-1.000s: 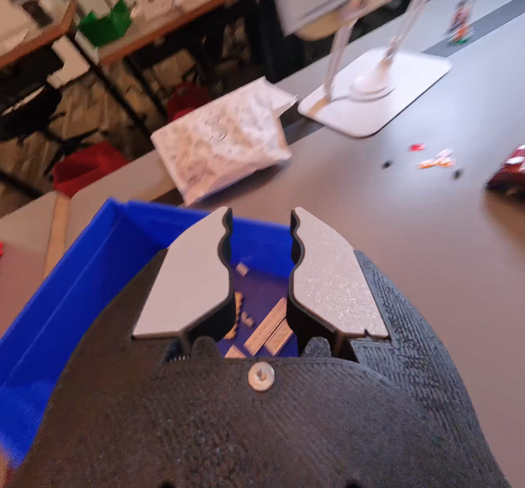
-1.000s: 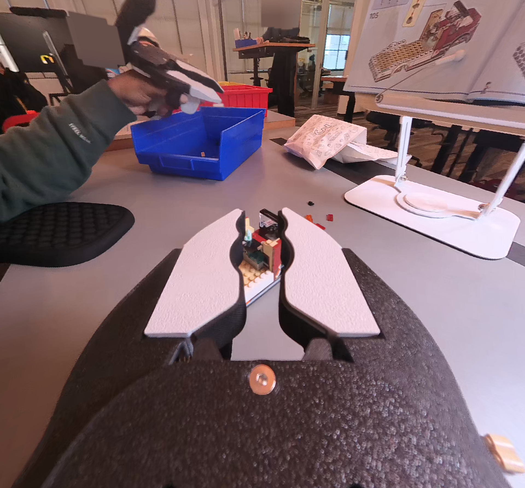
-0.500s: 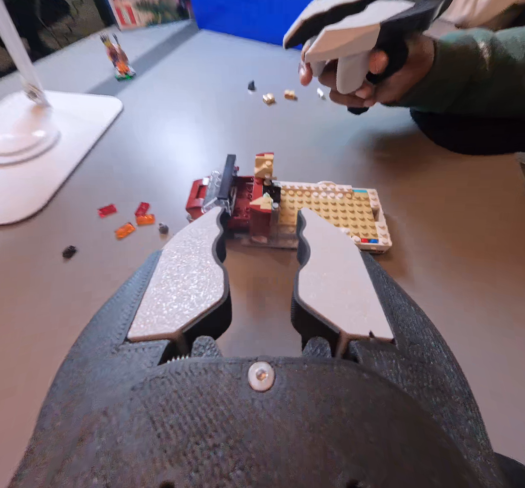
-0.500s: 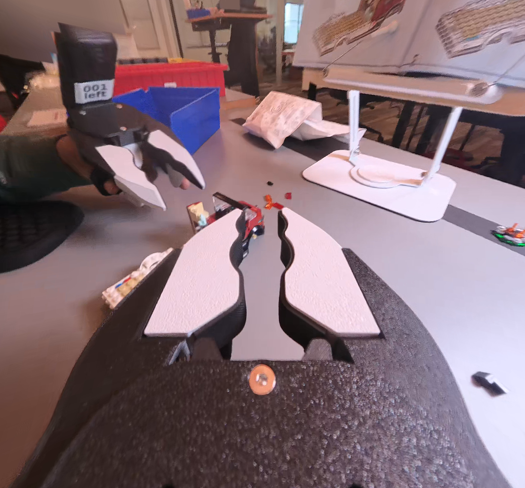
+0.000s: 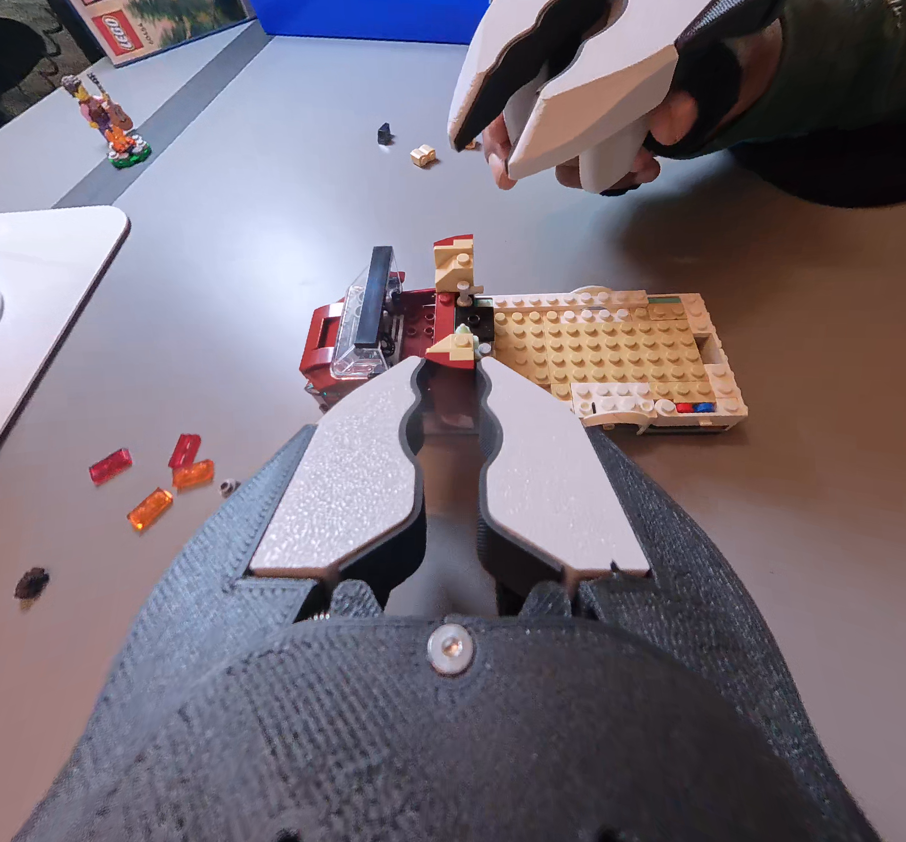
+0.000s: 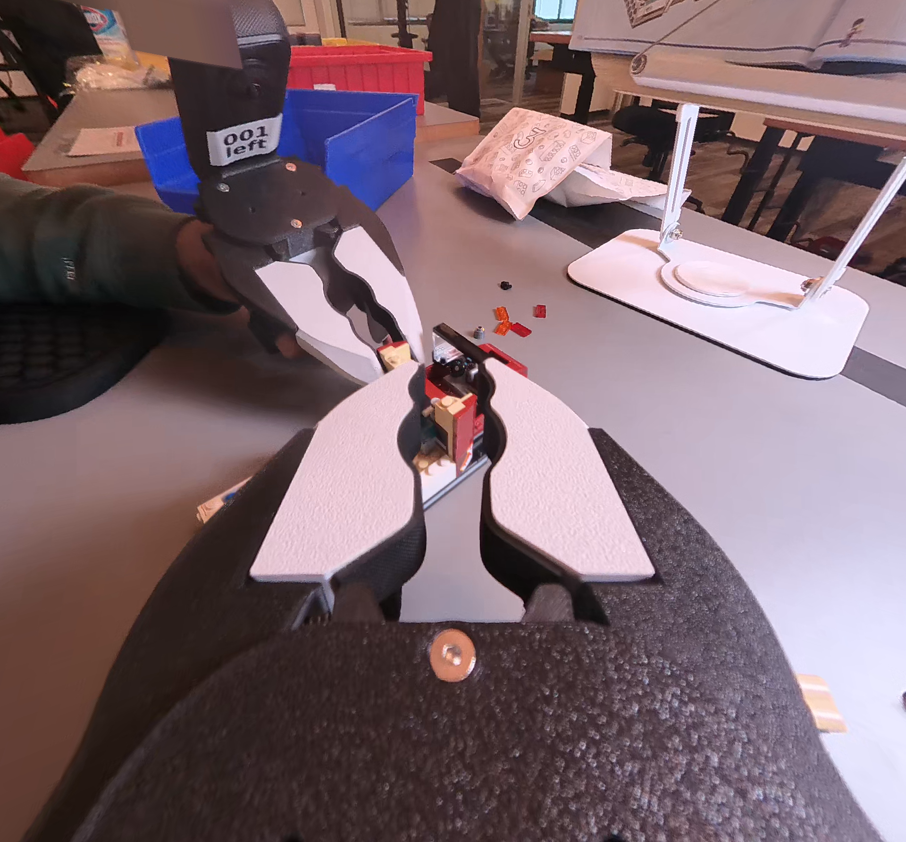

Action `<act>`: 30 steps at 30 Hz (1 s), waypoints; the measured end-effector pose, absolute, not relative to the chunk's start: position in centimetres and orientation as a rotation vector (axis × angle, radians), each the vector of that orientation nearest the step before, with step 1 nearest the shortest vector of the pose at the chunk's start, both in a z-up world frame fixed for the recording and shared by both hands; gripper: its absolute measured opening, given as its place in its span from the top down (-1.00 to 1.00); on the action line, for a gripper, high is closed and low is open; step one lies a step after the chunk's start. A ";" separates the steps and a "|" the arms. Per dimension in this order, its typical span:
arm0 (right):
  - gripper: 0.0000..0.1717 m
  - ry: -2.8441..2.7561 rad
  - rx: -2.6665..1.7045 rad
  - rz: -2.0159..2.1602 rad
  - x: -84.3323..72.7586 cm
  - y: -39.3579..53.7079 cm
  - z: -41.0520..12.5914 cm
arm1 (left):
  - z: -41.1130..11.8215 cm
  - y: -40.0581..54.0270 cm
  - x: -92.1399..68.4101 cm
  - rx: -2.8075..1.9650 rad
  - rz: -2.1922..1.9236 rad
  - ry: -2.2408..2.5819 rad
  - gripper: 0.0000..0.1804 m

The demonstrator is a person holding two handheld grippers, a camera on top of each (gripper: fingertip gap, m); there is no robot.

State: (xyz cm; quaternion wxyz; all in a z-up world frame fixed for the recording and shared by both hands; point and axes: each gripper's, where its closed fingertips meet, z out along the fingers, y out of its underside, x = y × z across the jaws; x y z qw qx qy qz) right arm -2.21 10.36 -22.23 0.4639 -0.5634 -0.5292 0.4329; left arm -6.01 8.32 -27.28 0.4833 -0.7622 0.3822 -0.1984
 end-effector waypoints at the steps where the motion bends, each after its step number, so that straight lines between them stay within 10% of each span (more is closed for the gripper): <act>1: 0.77 -1.297 -1.384 1.063 -2.2 10.4 -22.2 | -27.3 8.5 -5.8 -1.849 -0.478 0.947 0.80; 30: 0.82 -1.185 -1.338 0.896 -5.4 17.2 -17.2 | -14.3 16.9 -19.6 -1.536 0.020 0.398 0.81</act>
